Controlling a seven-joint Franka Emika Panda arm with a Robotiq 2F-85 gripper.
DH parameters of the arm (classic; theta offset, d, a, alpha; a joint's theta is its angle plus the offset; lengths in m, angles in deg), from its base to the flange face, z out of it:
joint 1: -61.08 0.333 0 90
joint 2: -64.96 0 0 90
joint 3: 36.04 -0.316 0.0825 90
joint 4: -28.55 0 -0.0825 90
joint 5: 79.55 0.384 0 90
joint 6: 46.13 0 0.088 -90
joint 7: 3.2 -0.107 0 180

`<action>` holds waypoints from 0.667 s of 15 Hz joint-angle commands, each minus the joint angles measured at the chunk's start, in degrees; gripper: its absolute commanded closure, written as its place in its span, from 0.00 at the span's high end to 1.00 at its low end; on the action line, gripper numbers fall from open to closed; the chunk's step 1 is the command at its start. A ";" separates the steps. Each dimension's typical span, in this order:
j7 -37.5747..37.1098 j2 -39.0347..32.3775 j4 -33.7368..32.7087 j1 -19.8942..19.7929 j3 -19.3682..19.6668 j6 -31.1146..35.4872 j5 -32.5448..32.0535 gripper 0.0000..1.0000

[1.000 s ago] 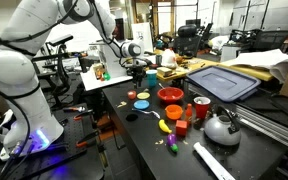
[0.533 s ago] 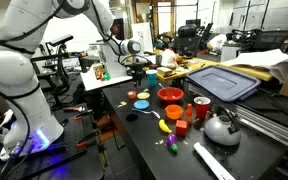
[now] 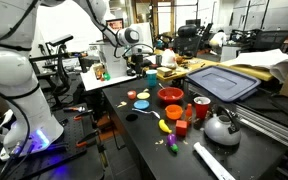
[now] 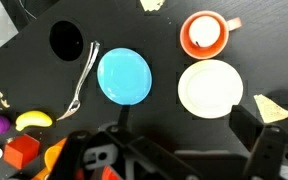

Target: Move the yellow plate to the right.

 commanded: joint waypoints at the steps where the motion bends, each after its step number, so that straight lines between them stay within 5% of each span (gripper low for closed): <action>1: 8.20 6.60 4.95 -1.94 -1.91 -1.86 -0.52 1.00; 10: 25.26 15.89 9.07 -4.90 -3.95 -7.57 1.80 1.00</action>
